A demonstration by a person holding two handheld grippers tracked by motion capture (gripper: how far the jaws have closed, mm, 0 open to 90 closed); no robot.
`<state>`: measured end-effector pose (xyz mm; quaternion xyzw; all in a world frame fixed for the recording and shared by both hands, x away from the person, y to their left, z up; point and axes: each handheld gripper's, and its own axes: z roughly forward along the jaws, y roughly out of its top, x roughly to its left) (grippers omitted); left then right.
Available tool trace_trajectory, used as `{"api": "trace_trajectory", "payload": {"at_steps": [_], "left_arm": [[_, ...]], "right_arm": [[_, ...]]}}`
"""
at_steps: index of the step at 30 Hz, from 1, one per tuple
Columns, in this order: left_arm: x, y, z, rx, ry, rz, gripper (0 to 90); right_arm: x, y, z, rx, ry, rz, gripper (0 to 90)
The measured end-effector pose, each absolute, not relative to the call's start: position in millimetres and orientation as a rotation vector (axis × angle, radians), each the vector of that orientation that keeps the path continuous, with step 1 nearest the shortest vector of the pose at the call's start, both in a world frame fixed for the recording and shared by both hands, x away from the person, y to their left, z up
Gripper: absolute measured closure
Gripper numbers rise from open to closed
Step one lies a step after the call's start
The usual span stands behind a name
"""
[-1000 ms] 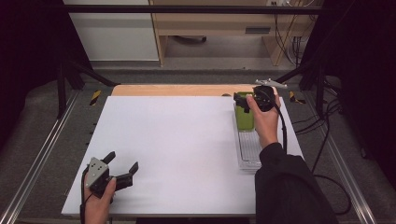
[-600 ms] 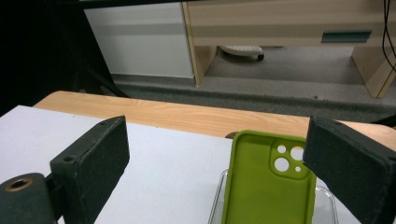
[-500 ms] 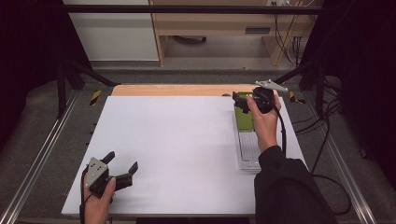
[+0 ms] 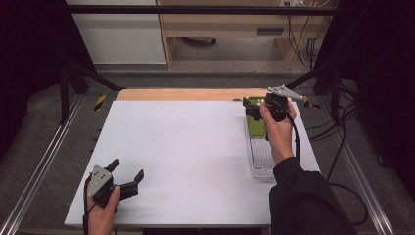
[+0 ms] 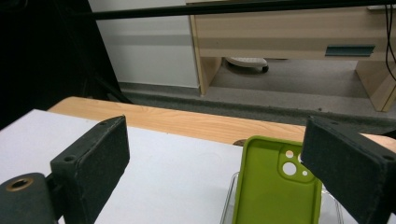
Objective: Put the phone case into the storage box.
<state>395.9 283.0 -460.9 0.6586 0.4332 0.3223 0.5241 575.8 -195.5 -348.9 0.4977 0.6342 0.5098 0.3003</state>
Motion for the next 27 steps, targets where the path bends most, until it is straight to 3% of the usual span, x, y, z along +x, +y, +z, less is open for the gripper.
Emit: {"api": "trace_trajectory", "payload": {"at_steps": [27], "left_arm": [[395,284,-460,1.566,1.035,0.765,3.4]], "right_arm": [[549,-203,-333,1.220,1.672,1.381,5.4]]}}
